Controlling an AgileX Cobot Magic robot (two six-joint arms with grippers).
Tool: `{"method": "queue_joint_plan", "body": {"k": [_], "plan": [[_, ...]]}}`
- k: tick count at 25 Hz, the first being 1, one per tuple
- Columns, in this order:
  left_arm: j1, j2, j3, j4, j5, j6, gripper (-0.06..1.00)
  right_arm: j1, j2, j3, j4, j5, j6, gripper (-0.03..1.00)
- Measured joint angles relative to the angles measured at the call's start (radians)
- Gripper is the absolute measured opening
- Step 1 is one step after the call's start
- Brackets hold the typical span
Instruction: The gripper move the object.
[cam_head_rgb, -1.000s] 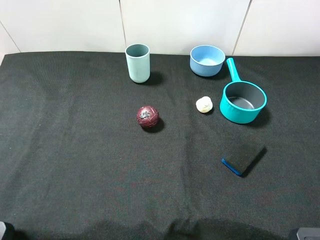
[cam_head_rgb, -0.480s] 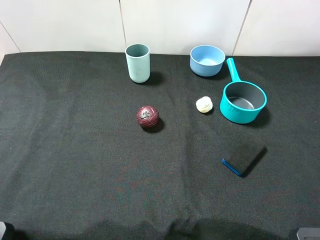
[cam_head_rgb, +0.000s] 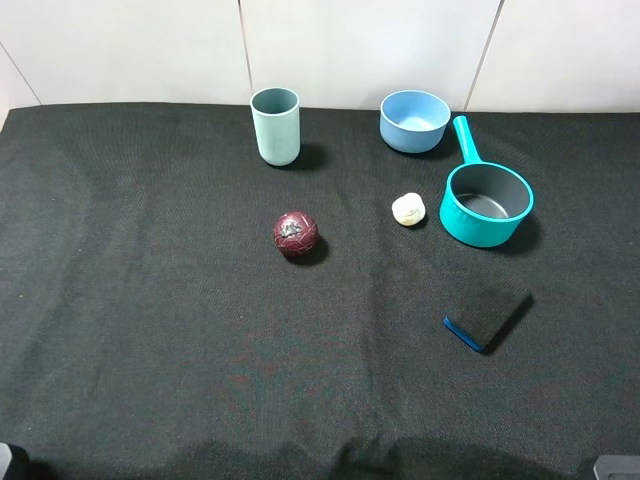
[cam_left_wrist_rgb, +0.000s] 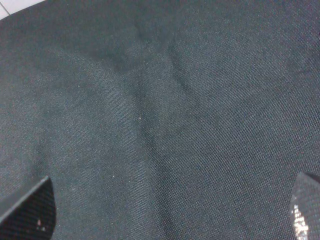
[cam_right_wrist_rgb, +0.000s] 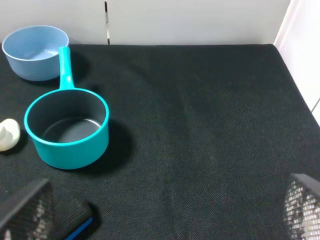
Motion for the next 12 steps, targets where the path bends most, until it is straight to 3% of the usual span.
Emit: {"method": "queue_joint_plan", "body": {"k": [12], "plan": [[0.0, 0.0, 0.0, 0.0, 0.0, 0.0, 0.99, 0.0, 0.0, 0.0, 0.0, 0.0, 0.0, 0.69]]}}
